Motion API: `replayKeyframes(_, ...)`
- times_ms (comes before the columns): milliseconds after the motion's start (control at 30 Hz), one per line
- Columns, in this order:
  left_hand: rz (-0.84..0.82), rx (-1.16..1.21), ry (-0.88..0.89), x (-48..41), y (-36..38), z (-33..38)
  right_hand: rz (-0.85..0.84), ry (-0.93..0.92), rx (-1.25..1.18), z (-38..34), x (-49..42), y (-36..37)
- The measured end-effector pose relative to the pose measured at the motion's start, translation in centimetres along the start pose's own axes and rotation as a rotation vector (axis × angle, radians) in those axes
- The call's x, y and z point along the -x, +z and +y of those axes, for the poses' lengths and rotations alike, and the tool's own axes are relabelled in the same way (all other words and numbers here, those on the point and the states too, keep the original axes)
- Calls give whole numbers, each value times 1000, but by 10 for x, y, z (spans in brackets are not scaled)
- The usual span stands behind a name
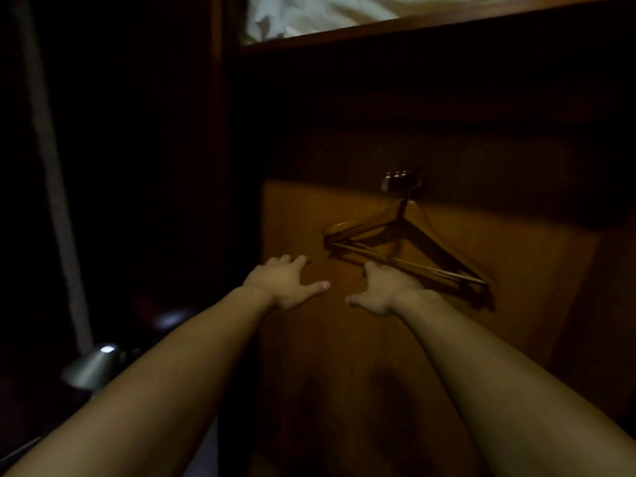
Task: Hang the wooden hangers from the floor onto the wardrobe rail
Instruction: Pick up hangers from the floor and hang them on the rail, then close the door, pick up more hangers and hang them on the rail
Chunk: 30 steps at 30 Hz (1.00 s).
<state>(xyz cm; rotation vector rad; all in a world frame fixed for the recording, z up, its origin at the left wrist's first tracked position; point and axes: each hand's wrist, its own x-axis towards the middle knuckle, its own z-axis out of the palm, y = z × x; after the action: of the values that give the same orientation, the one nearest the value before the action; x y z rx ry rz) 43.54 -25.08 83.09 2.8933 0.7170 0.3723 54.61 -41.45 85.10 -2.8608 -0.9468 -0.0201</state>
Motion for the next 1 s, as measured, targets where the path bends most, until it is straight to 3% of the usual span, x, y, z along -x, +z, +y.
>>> replayKeyframes(233,118,-9,-205,98,-44,-93,-39,-298,-63,-107,40,6)
replayKeyframes(533,153,-103,-486,245,-91,-227,-5,-616,-148,-280,113,32)
replayKeyframes(1000,126,-124,-732,418,-109,-361,-120,-843,-158,-461,230,89)
